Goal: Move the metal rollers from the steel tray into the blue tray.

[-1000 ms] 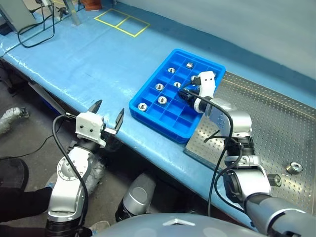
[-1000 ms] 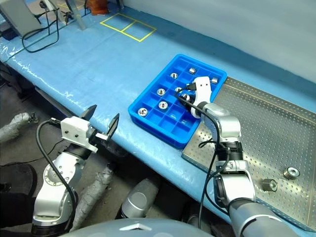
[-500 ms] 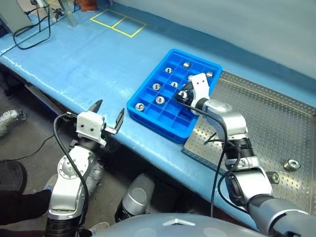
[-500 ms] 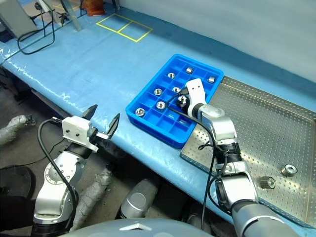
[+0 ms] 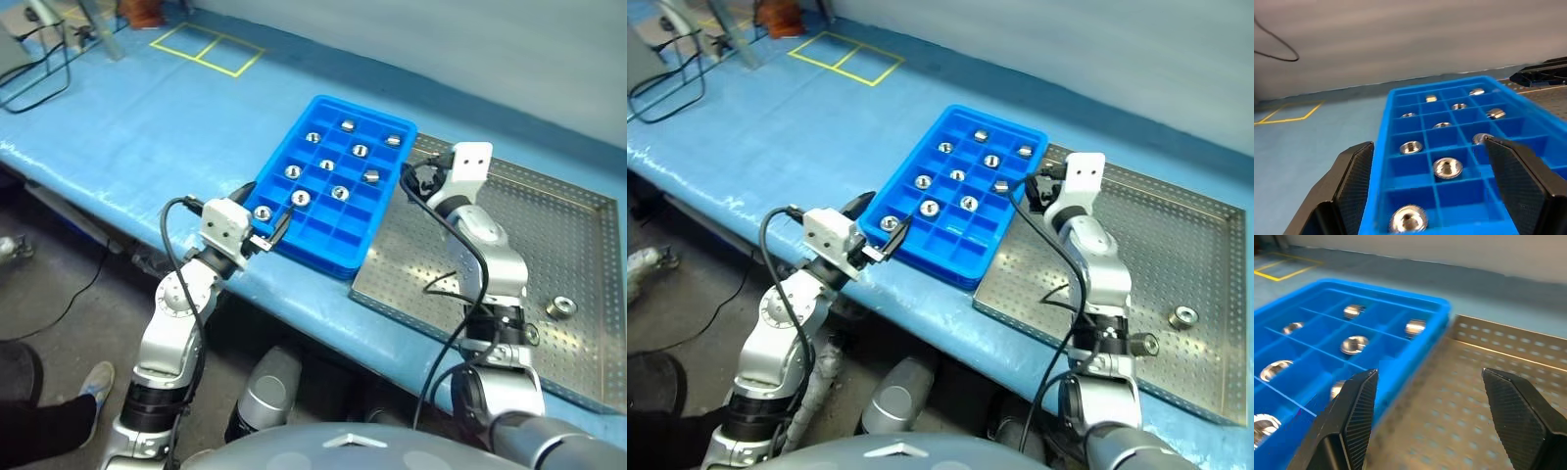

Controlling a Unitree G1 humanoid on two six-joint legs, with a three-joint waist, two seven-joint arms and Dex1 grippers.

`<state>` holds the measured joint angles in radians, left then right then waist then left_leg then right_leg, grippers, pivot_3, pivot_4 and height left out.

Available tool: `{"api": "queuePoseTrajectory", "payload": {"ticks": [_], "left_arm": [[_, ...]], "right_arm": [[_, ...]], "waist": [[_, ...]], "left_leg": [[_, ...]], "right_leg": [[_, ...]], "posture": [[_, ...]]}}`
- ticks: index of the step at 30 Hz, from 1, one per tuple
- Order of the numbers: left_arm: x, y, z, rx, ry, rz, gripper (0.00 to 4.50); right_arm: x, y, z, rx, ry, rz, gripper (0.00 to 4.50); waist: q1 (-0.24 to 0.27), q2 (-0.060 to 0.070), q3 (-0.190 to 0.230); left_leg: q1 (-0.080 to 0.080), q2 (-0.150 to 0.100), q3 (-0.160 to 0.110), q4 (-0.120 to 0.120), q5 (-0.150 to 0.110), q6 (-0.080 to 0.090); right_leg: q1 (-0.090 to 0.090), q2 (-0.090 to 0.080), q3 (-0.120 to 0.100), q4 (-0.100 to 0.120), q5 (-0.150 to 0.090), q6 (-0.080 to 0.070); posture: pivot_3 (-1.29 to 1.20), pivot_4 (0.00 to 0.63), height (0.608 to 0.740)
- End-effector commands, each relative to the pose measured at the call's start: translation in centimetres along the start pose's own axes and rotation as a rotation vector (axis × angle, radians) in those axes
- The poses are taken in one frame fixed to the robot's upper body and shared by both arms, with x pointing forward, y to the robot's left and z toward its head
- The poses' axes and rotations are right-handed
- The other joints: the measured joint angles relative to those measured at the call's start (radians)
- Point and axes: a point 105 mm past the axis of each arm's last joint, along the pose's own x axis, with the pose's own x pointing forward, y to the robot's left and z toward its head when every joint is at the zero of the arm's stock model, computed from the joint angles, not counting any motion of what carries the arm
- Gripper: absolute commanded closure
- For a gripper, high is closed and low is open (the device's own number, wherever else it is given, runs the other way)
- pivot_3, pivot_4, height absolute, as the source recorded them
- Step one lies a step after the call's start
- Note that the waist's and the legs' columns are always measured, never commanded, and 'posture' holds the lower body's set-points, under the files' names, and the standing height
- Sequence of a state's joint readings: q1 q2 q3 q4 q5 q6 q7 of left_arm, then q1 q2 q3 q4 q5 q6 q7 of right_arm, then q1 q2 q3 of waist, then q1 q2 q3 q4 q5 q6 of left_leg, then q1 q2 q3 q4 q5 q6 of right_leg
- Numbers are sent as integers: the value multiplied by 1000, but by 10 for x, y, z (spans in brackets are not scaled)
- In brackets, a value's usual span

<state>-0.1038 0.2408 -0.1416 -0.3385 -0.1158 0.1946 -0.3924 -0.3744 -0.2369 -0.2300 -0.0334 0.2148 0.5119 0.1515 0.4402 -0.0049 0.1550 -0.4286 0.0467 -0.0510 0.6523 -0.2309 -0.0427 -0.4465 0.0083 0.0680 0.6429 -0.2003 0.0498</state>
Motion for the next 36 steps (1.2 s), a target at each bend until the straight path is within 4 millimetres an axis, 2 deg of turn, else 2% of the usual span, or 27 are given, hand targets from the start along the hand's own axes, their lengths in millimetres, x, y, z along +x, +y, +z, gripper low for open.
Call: {"api": "queuePoseTrajectory", "payload": {"ticks": [1, 6, 11, 14, 16, 20, 26, 35, 36], "left_arm": [[9, -12, 5, 14, -41, -72, 510], [17, -17, 3, 6, -45, -114, 510], [21, -21, 2, -2, -43, -145, 510], [21, -20, 1, 0, -44, -147, 510], [20, -19, 1, 2, -44, -142, 510], [17, -16, -1, 6, -34, -127, 510], [14, -15, -3, 9, -26, -115, 510], [11, -11, -4, 15, -17, -93, 510], [10, -11, -5, 16, -14, -91, 510]], "right_arm": [[-16, -17, 20, -30, -75, -70, 901], [-34, -44, 19, -43, -60, -220, 901], [-39, -61, 8, -76, 20, -312, 901], [-39, -67, -1, -84, 78, -349, 901], [-37, -65, -11, -40, 136, -333, 901], [-30, -54, -23, 96, 192, -265, 901], [-22, -43, -23, 141, 197, -181, 901], [-18, -50, -57, 176, 333, -245, 901], [-17, -49, -58, 195, 334, -241, 1077]], "waist": [[-49, 1, 0], [-183, 1, -1], [-323, 1, 0], [-382, 1, 0], [-408, 1, 0], [-431, 1, 0], [-427, 1, 0], [-421, 1, 0], [-421, 1, 0]], "left_leg": [[0, 0, 0, 0, 0, 0], [1, 0, 0, 1, 0, 1], [6, -1, 0, 2, 1, 4], [18, -1, 1, 1, 0, 6], [18, -1, 1, 1, 1, 7], [20, -1, 1, 1, 3, 10], [20, -2, 1, 1, 3, 11], [19, -2, 1, 1, 3, 11], [19, -2, 2, 0, 3, 11]], "right_leg": [[0, 0, 0, 0, 1, -1], [2, 0, 3, 0, 3, -4], [8, 0, 5, 0, 3, -4], [19, 0, 6, 0, -3, -4], [19, 0, 6, 2, -3, -4], [19, 1, 8, 4, -2, -4], [19, 1, 10, 5, -2, -3], [19, 0, 11, 3, -1, -2], [19, 1, 11, 3, -1, -2]], "posture": [[194, 150, 740], [128, 150, 740], [116, 150, 740], [116, 150, 740], [126, 150, 740], [143, 150, 740], [160, 150, 740], [183, 150, 740], [185, 150, 740]]}}
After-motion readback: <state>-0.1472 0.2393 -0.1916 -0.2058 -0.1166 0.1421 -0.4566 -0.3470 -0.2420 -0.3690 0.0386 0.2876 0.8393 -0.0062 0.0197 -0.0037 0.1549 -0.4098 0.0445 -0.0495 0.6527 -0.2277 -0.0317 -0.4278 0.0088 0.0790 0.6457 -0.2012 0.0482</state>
